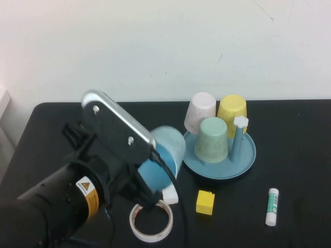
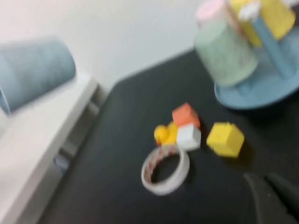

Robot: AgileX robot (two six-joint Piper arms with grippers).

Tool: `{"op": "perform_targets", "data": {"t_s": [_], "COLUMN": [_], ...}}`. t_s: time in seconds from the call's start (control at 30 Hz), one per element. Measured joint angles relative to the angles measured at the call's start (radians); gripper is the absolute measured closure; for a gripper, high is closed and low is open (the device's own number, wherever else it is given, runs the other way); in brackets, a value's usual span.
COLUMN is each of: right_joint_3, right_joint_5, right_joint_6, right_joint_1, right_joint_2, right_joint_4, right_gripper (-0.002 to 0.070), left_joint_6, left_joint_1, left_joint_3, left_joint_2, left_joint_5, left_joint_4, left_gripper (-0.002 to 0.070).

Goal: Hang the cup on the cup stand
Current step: Adjust the cup with two arms

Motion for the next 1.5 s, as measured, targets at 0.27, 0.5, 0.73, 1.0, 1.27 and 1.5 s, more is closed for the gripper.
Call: {"op": "perform_targets", "data": {"t_s": [0.27,0.5,0.73,1.0,1.27,1.5], "right_joint_3": [-0.191,-0.361,-0.503,-0.754,-1.037,-1.193], "right_joint_5": [0.078,0.295,0.553,0.652,0.607,0.581], "right_joint_6": [-0.223,-0.452,-0.461,-0.225,-0.101,-0.006], "right_joint_1": [0.000,0.000,0.000,0.088,0.246,0.300], "right_joint_2": [0.335,0.757,1.165,1.514,1.693,1.804], "right_joint_4": [0.068,0.352,0.600,0.613,0.613,0.613], "right_gripper": [0.0678,0.0624,0.0173,0.0019,0.0013,0.0013], "left_joint_6": [-0.159,-0.225,-0.234,-0.236,-0.238,-0.238], "left_joint_1": [0.000,0.000,0.000,0.000,0.000,0.000], "left_joint_3": [-0.006,-0.006,-0.006,-0.006,-0.006,-0.006], "left_joint_2": [0.002,0.018,0.018,0.018,0.018,0.018], "left_joint_5": [0.166,0.214,0.214,0.214,0.210,0.208], "left_joint_4": [0.129,0.131,0.131,0.131,0.131,0.131], "left_gripper": [0.0664,0.0664,0.0664,0.0664,0.0664,0.0664]}}
